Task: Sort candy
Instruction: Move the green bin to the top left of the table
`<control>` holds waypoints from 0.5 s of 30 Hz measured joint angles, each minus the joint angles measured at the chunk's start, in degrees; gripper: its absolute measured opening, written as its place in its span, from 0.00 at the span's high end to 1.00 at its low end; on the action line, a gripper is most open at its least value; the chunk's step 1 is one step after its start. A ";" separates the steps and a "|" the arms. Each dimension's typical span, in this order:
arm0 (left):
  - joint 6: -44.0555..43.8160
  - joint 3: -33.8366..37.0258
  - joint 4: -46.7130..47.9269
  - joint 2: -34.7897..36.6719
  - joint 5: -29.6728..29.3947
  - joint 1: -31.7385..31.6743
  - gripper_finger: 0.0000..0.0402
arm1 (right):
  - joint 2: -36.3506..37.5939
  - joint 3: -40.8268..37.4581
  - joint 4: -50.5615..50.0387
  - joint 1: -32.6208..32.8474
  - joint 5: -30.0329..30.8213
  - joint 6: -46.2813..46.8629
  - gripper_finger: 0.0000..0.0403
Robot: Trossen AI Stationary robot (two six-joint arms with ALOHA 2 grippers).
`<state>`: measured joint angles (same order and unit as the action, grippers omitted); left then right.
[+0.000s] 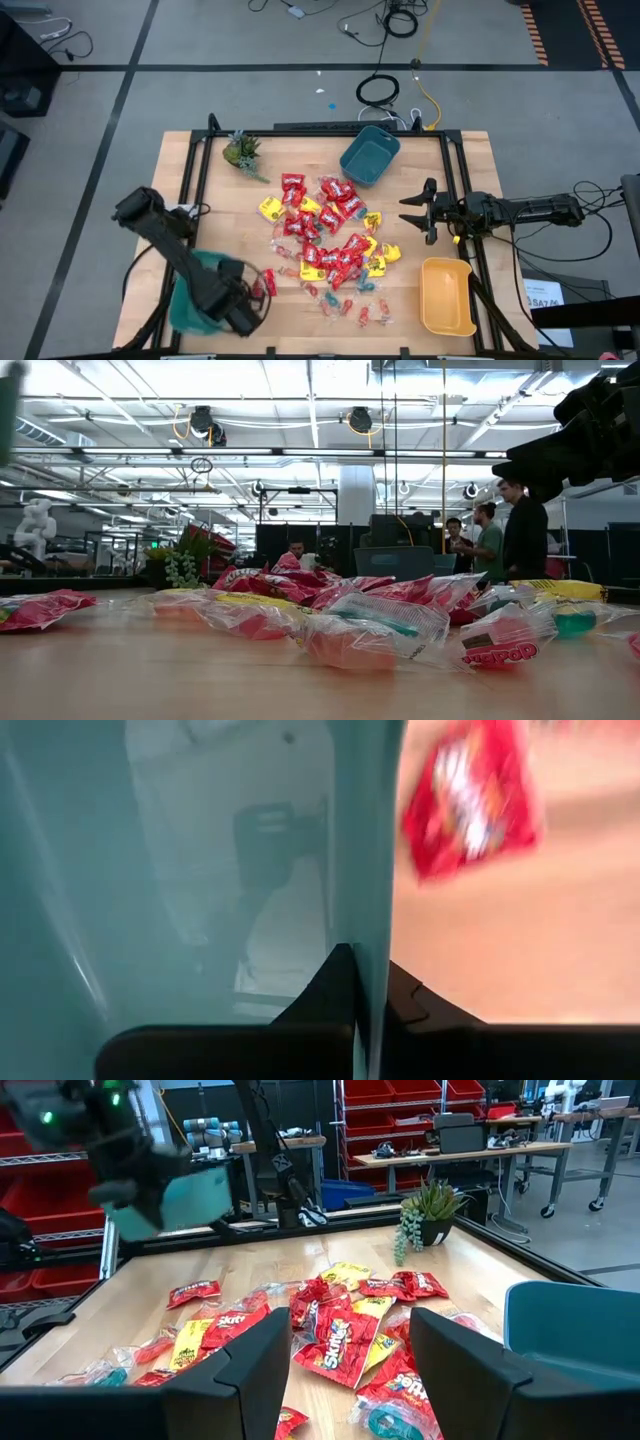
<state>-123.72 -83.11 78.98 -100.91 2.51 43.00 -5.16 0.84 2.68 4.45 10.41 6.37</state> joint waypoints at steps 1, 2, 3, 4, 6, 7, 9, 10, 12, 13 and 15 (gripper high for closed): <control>1.66 -0.73 2.18 0.65 -0.92 -1.55 0.99 | 0.01 0.00 0.00 -0.01 -0.01 0.02 0.51; 3.91 -1.07 3.47 1.39 -1.93 -3.26 0.99 | -0.01 0.00 -0.01 0.00 -0.01 0.00 0.51; 6.40 -1.15 4.08 2.12 -2.85 -5.23 0.99 | 0.00 0.00 0.00 -0.02 -0.01 0.02 0.51; 9.45 -1.16 4.46 2.85 -3.67 -7.68 0.99 | 0.01 0.00 0.00 -0.02 -0.01 0.00 0.51; 16.37 -1.17 5.03 3.96 -5.69 -12.92 0.99 | -0.01 0.00 -0.02 0.00 0.00 0.00 0.51; 19.98 -1.16 5.29 4.31 -6.70 -15.88 0.99 | 0.01 0.00 0.00 -0.01 0.00 0.01 0.51; 27.15 -1.17 5.49 4.46 -8.79 -22.15 0.99 | -0.01 0.00 -0.01 -0.01 -0.01 0.02 0.51; 30.55 -1.18 5.33 4.45 -10.12 -25.46 0.99 | 0.00 0.00 -0.01 -0.01 -0.01 0.01 0.51; 36.90 -1.17 4.29 4.42 -13.45 -31.89 0.99 | 0.01 0.00 0.00 0.00 -0.01 0.00 0.51; 40.23 -1.16 2.72 4.44 -15.29 -35.03 0.99 | -0.01 0.00 0.00 0.00 -0.01 0.02 0.51; 47.66 -1.16 -3.16 4.45 -19.41 -41.21 0.99 | 0.01 0.00 -0.02 -0.01 -0.01 0.02 0.51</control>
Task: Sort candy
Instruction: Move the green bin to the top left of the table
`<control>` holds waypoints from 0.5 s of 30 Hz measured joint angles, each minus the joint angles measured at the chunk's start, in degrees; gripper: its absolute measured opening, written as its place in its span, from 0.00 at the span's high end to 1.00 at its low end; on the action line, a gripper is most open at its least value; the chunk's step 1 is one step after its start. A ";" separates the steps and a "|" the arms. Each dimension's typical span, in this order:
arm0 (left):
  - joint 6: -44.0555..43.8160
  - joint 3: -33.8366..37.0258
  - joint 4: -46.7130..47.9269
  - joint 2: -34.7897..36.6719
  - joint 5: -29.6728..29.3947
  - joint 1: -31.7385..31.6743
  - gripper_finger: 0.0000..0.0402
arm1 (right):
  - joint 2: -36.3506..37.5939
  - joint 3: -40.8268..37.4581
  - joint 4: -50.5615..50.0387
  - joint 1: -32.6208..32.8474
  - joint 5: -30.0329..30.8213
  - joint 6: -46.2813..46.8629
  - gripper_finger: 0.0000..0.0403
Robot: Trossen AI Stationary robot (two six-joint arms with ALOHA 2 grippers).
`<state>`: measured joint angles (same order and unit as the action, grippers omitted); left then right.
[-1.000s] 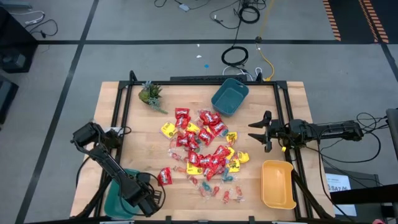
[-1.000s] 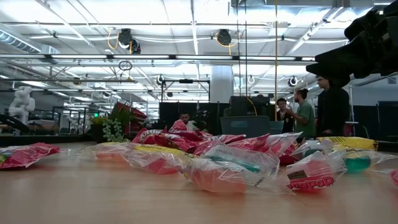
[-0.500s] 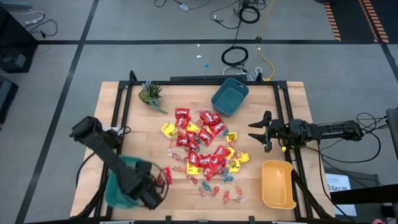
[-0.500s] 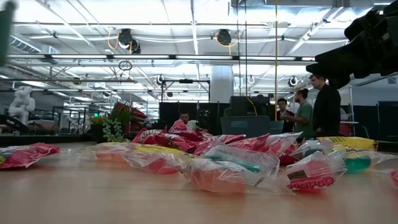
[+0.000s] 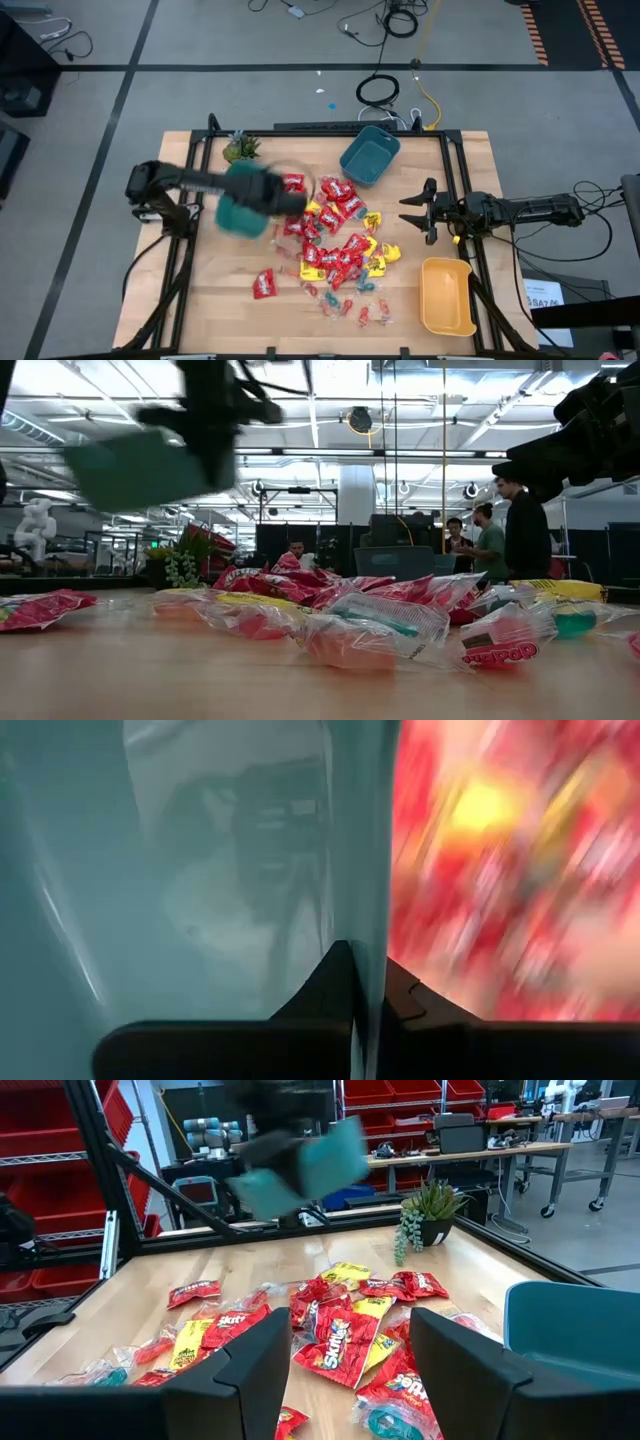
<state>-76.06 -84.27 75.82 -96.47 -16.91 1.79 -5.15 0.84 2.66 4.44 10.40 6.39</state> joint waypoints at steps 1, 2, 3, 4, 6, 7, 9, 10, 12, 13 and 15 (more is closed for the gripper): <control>4.05 0.00 -3.54 -0.02 -1.44 -3.14 0.99 | -0.01 0.00 0.00 0.00 0.00 -0.01 0.51; 8.33 0.00 -7.51 -0.02 -2.19 -6.16 0.99 | -0.01 0.00 0.02 0.01 0.01 -0.01 0.51; 12.79 0.00 -11.86 -0.02 -2.52 -9.04 0.99 | -0.01 0.00 0.00 -0.01 0.00 0.00 0.51; 17.03 -0.02 -16.35 -0.02 -2.64 -12.00 0.99 | -0.02 0.00 0.02 0.00 0.00 0.00 0.51; 23.75 -0.04 -25.46 -0.75 -2.90 -17.26 0.99 | -0.02 0.00 0.02 0.00 0.00 0.00 0.51; 26.02 -0.04 -29.10 -1.20 -2.93 -19.68 0.99 | -0.02 0.00 0.02 -0.02 0.00 -0.02 0.51; 28.95 -0.04 -35.31 -2.62 -2.96 -23.97 0.99 | -0.01 0.00 0.01 -0.01 0.01 -0.01 0.51; 30.09 -0.04 -38.07 -3.48 -2.97 -25.98 0.99 | -0.02 0.00 0.01 -0.01 0.00 -0.01 0.51; 31.84 -0.04 -42.19 -5.54 -2.96 -29.15 0.99 | 0.00 0.00 0.00 -0.02 0.02 0.00 0.51; 32.57 -0.04 -44.07 -6.78 -2.93 -30.54 0.99 | 0.00 0.00 0.02 -0.01 0.02 -0.02 0.51; 33.41 -0.04 -47.93 -9.34 -2.85 -32.41 0.99 | 0.00 0.00 0.00 -0.01 0.02 0.00 0.51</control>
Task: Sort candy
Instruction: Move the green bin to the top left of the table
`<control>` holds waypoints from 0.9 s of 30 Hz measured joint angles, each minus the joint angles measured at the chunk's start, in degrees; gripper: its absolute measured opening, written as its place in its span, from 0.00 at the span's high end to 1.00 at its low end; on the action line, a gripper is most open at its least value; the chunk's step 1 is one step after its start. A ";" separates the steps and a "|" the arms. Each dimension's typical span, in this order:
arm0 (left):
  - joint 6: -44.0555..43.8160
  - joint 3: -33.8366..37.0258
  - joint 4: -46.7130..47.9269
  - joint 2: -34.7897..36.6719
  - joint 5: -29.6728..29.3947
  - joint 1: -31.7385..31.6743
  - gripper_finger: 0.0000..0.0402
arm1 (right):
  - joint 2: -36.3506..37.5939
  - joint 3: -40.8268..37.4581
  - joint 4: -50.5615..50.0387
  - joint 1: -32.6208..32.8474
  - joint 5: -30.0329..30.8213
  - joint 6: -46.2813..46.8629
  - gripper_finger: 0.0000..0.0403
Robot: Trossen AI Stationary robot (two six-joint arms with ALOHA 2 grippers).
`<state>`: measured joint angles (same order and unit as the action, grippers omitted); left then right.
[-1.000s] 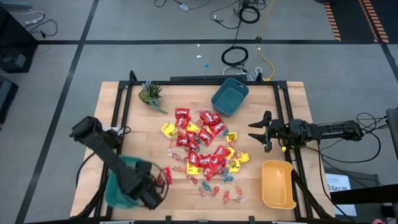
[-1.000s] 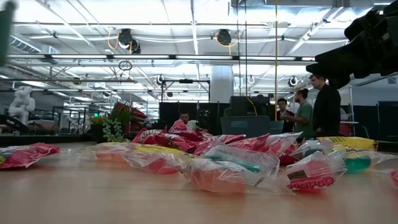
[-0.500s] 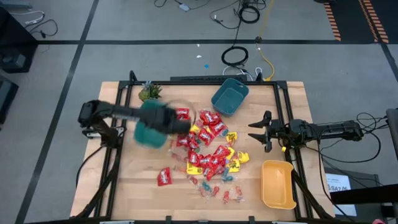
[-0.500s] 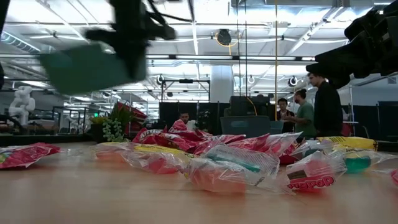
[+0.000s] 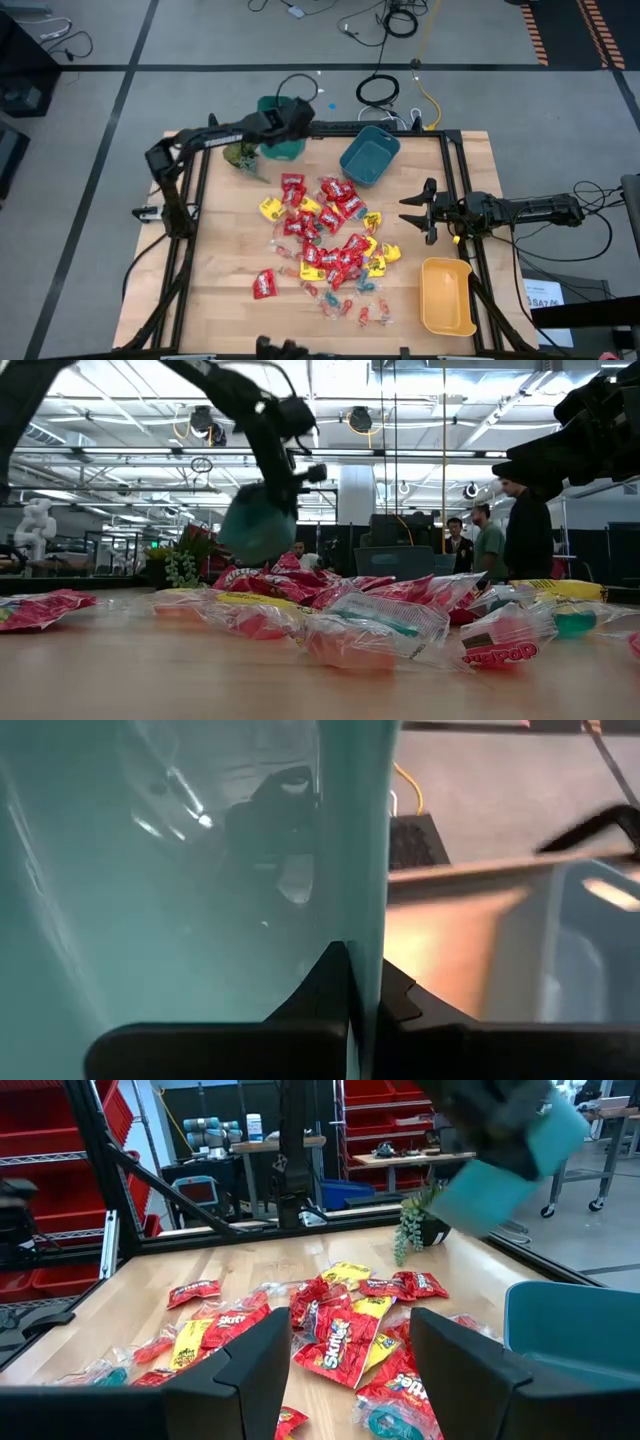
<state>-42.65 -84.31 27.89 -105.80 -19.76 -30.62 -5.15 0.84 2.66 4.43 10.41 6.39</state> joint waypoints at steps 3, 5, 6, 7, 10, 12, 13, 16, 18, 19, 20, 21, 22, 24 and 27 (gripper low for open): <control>0.15 0.00 -5.22 -4.13 0.97 -1.46 0.99 | -0.02 0.00 0.00 0.01 -0.02 0.00 0.51; 0.42 -0.21 -7.04 -6.84 1.80 -1.79 0.99 | -0.02 0.00 0.02 0.02 0.00 -0.02 0.51; 0.40 -0.87 -6.84 -8.21 2.00 -1.79 0.99 | -0.02 0.00 0.00 0.02 -0.02 -0.02 0.51; 0.11 -1.74 -6.28 -9.38 2.43 -1.78 0.99 | -0.02 0.00 0.02 0.01 -0.02 0.00 0.51; -0.83 -5.27 -1.90 -12.06 2.71 -1.49 0.99 | -0.02 0.01 0.01 0.00 -0.04 -0.01 0.51; -2.95 -7.52 2.58 -13.52 2.72 -1.12 0.99 | -0.01 0.00 0.00 0.02 -0.02 -0.01 0.51; -3.89 -8.37 4.75 -14.15 2.74 -0.86 0.99 | 0.00 0.00 0.00 0.00 -0.05 0.00 0.51; -7.74 -10.21 9.54 -14.88 2.65 0.75 0.99 | 0.00 0.00 0.00 0.02 -0.04 0.00 0.51; -11.43 -10.34 11.35 -14.81 2.40 2.28 0.99 | -0.02 0.00 0.00 0.02 -0.06 0.00 0.51; -13.14 -10.34 12.22 -14.84 2.14 3.16 0.99 | -0.02 0.00 0.00 0.02 -0.04 0.00 0.51; -14.88 -10.31 13.43 -14.87 1.69 4.09 0.99 | -0.02 0.00 0.00 0.01 -0.04 -0.01 0.51; -16.75 -10.29 14.79 -14.88 1.12 5.05 0.99 | -0.02 0.00 0.00 0.02 -0.04 0.00 0.51; -18.75 -10.29 15.97 -14.87 0.48 6.09 0.99 | -0.02 0.00 0.00 0.00 -0.04 -0.01 0.51; -23.07 -10.29 18.97 -14.86 -0.16 8.22 0.99 | -0.02 0.00 0.00 0.01 -0.04 0.00 0.51; -28.94 -10.27 23.28 -14.86 -0.51 11.74 0.99 | -0.02 0.00 0.00 0.01 -0.04 -0.02 0.51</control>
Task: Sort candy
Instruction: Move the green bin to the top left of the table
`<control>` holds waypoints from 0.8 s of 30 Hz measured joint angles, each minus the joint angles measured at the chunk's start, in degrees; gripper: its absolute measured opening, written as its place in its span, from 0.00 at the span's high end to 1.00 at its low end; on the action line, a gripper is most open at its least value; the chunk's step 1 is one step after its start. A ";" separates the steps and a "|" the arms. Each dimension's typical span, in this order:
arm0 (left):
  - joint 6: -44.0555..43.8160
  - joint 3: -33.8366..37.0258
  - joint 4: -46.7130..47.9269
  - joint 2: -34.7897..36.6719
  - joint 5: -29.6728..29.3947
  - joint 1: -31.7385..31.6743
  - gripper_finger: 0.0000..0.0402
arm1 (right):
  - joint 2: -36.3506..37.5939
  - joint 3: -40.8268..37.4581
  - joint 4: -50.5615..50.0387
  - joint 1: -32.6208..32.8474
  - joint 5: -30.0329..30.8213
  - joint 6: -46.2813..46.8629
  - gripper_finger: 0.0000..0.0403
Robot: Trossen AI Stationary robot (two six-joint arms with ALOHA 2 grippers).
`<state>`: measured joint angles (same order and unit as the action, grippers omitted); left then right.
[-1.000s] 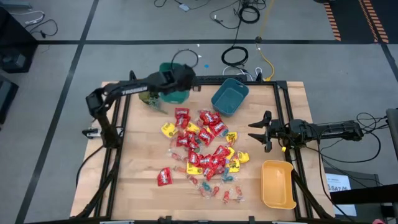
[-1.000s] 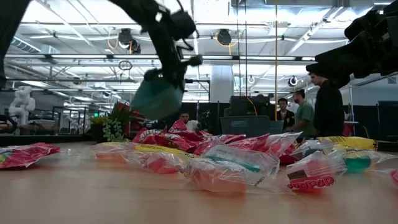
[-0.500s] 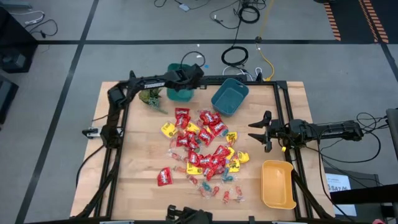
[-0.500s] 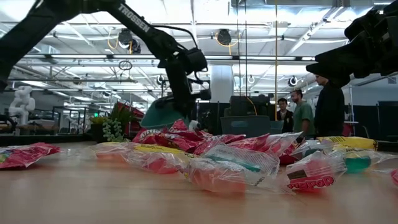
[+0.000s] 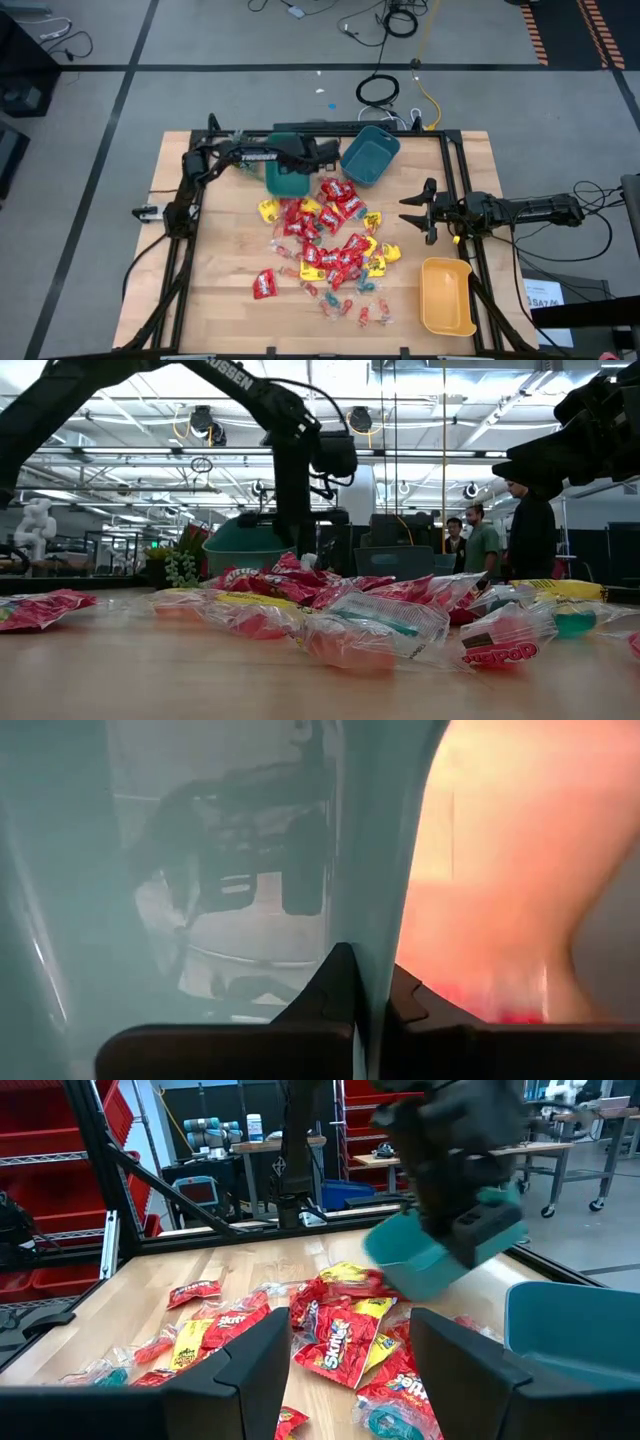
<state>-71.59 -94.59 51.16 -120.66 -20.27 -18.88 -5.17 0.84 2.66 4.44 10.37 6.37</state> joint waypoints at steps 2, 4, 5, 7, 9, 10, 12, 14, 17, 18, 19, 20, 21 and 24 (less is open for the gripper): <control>-3.37 0.00 1.33 0.00 0.02 2.57 0.99 | 0.00 0.00 0.00 0.00 0.00 0.00 0.51; -7.42 0.00 2.16 0.00 0.06 5.41 0.99 | 0.00 0.00 0.00 0.01 0.00 0.01 0.51; -9.59 0.00 2.35 -0.01 0.06 6.90 0.99 | 0.00 0.00 0.00 0.01 0.00 0.00 0.51; -13.54 0.00 2.45 0.00 0.06 9.84 0.99 | 0.00 0.00 0.00 0.01 0.00 0.02 0.51; -17.48 0.00 3.07 0.00 0.00 12.46 0.99 | 0.00 0.00 0.00 0.01 0.00 0.00 0.51; -19.07 0.00 3.60 0.00 -0.32 13.53 0.99 | 0.00 0.00 0.00 0.00 0.01 0.01 0.51; -21.59 0.00 5.53 0.01 -0.72 15.02 0.99 | 0.00 0.00 0.00 0.00 0.02 0.01 0.51; -22.47 0.02 6.58 0.15 -0.70 15.44 0.99 | 0.00 0.00 0.00 -0.01 0.02 0.01 0.51; -21.31 -0.10 6.66 0.73 -0.64 14.50 0.99 | 0.00 0.00 0.00 0.00 0.02 0.02 0.51; -20.26 -0.56 6.90 0.83 -0.63 13.74 0.99 | 0.00 0.00 0.00 0.01 0.02 0.02 0.51; -18.67 -1.16 6.92 0.94 -0.65 12.77 0.99 | 0.00 0.00 0.00 0.01 0.02 0.00 0.51; -16.80 -1.94 6.86 0.97 -0.74 11.65 0.99 | 0.00 0.00 0.00 0.01 0.02 0.02 0.51; -14.82 -2.88 6.78 0.99 -0.83 10.50 0.99 | 0.00 0.00 0.00 0.01 0.02 0.02 0.51; -8.31 -5.79 6.82 0.99 -0.85 6.84 0.99 | 0.00 0.00 0.00 -0.01 0.02 0.02 0.51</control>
<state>-79.90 -100.38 57.98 -119.68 -21.12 -12.04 -5.17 0.84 2.66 4.43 10.39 6.39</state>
